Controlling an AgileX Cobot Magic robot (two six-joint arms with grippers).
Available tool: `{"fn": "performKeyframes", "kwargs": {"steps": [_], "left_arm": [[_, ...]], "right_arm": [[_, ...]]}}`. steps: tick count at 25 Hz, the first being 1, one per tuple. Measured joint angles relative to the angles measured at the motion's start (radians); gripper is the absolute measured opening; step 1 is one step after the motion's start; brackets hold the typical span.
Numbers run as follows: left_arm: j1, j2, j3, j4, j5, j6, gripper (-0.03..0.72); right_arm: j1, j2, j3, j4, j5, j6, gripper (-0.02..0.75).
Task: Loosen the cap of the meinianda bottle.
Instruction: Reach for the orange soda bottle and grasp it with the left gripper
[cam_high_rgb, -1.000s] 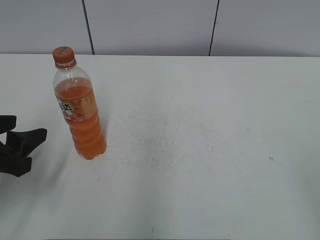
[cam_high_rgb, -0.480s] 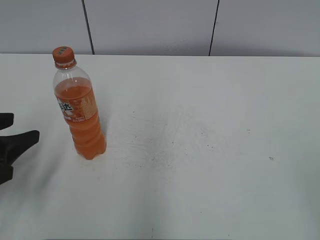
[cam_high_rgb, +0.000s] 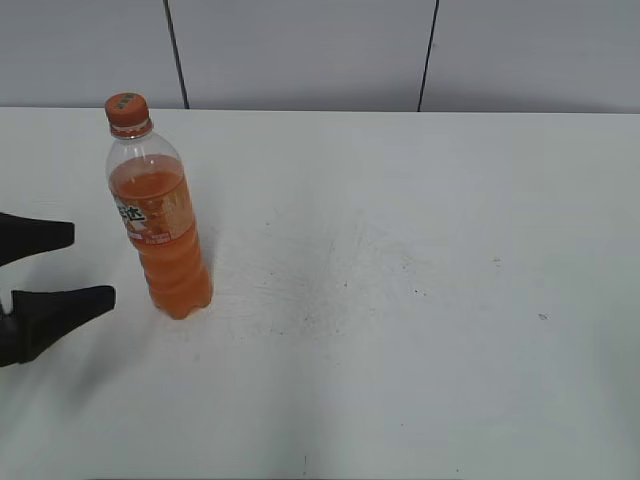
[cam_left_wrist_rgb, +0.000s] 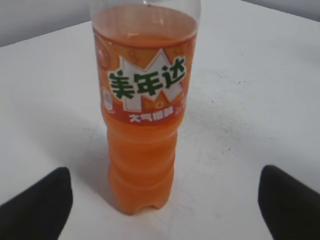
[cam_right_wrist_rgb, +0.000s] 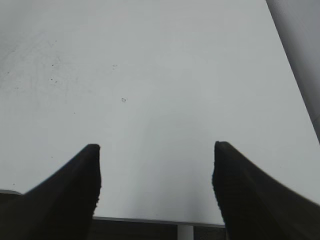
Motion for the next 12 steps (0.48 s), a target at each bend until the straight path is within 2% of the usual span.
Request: {"fn": "performKeyframes", "kwargs": {"steps": [7,12], "left_arm": [[-0.001,0.156,-0.195,0.137,-0.053,-0.001,0.688],[-0.041,0.29,-0.319,0.2,-0.06,-0.004,0.685]], "right_arm": [[0.0,0.0,0.0,0.0,0.0,0.0,0.525],[0.0,0.0,0.0,0.0,0.0,0.0,0.525]]}}
